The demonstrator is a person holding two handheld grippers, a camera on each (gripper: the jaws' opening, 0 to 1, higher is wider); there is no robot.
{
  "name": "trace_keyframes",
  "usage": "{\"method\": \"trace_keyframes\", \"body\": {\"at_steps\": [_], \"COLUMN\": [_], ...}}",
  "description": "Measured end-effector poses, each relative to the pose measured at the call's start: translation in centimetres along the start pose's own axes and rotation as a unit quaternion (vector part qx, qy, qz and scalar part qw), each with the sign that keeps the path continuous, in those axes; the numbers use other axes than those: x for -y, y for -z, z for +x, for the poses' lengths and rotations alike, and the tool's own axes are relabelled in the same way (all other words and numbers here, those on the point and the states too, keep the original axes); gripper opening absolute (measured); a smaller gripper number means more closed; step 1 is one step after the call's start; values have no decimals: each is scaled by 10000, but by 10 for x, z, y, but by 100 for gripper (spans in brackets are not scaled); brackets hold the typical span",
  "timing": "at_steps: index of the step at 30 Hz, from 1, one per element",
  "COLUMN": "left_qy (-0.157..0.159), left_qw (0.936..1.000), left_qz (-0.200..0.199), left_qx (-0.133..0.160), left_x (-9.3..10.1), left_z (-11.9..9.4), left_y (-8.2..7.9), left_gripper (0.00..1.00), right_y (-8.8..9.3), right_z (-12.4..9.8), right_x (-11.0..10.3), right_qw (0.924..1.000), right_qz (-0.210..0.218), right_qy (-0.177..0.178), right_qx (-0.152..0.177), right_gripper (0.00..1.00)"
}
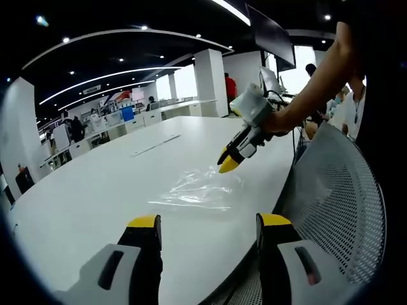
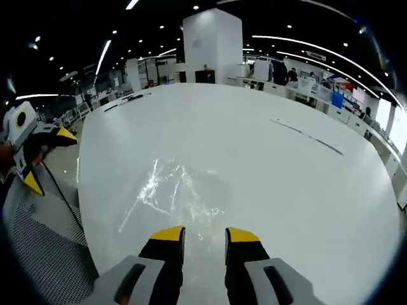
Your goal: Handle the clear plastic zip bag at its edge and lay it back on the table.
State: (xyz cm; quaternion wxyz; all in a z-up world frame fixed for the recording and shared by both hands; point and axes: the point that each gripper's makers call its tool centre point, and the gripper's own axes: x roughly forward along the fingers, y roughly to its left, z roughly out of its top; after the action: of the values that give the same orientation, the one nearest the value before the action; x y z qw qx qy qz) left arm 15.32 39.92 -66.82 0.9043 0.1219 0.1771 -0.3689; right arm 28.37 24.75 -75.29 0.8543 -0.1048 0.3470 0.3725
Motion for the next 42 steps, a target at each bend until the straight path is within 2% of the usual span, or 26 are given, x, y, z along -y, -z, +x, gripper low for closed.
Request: {"method": "trace_keyframes", "body": {"at_steps": [2,5,11,18,23,24,30,34,42], "left_qy": [-2,-8,-27,-43,-39,-37,-22,-13,-55], "left_qw": [10000,10000,10000,10000,10000,10000,10000,10000,10000], "left_qz": [-4,-14,-31,-39,-35,-41,-39,-30,-63], "left_qx": [-15,-27,-30,-31,-34,-28,-24,-20,30], "left_x": [0,-1,-2,-2,-1,-1,-1,-1,-1], "left_z": [0,0,1,1,1,1,1,0,-1], "left_y": [1,2,2,2,2,2,1,1,-2], "left_gripper": [58,58,57,56,56,55,55,55,55], "right_y": [2,2,3,-6,-17,-22,-37,-54,-78], "right_z": [0,3,2,-5,-13,-20,-23,-29,-37], "right_x": [-2,-4,-2,-5,-6,-8,2,10,22], "right_qw": [9998,9997,9996,9989,9990,9989,9981,9966,9942], "right_qz": [191,234,251,366,160,89,-130,-259,-522], "right_qy": [-65,-86,-101,-231,-236,-212,-89,21,159], "right_qx": [-43,-59,-45,162,355,400,598,777,932], "right_gripper": [17,14,0,0,0,0,0,0,0]}}
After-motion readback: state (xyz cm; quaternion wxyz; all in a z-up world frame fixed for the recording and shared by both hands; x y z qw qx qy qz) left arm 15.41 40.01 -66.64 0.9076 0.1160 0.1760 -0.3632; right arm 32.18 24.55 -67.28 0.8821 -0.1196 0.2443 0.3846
